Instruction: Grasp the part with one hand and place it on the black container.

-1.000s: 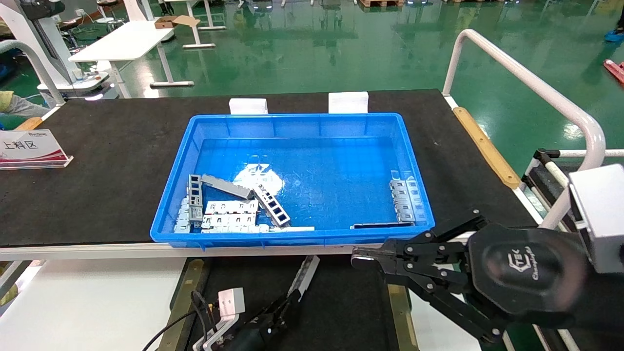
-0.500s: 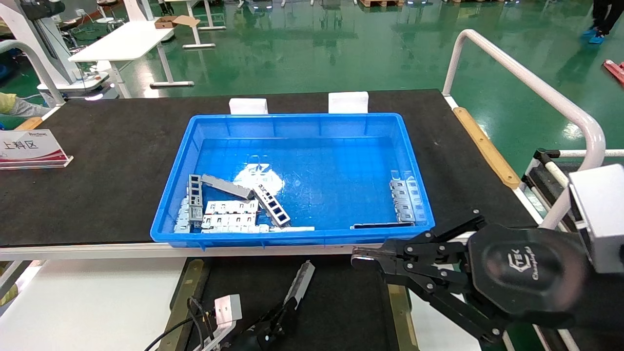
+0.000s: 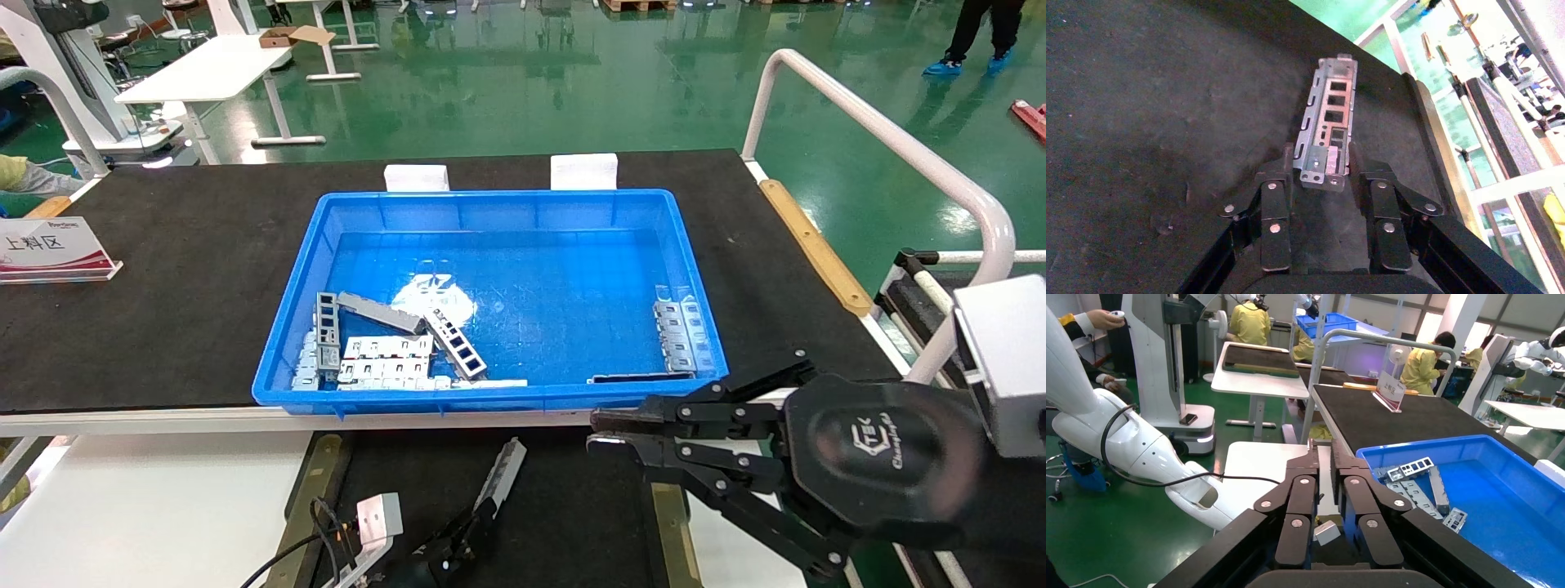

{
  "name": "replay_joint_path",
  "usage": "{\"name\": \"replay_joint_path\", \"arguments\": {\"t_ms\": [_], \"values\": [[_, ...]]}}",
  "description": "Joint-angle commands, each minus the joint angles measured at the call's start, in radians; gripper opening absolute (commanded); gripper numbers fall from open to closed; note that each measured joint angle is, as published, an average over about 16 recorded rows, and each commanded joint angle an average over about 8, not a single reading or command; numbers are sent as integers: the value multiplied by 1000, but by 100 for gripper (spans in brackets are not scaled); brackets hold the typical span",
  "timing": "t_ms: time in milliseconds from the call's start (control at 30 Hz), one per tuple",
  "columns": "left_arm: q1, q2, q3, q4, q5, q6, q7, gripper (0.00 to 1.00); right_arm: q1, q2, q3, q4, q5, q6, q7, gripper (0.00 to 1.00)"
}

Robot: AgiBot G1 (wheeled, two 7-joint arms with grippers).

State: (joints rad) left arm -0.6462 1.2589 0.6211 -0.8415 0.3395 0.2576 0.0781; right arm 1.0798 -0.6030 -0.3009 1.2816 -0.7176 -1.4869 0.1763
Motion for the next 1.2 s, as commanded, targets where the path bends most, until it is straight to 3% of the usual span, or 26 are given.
{"name": "replay_joint_path", "arguments": {"t_ms": [33,533,1200], "values": [[0,0,0,-1,-1,0,-2,100,0,0,0,0,0,0,0,100],[18,-49,22,-52,26,25,13,100,0,0,-1,0,1,0,0,100],[-11,-358,225,-217,189,238,-23,100,0,1,-2,0,1,1,-1,100]]}}
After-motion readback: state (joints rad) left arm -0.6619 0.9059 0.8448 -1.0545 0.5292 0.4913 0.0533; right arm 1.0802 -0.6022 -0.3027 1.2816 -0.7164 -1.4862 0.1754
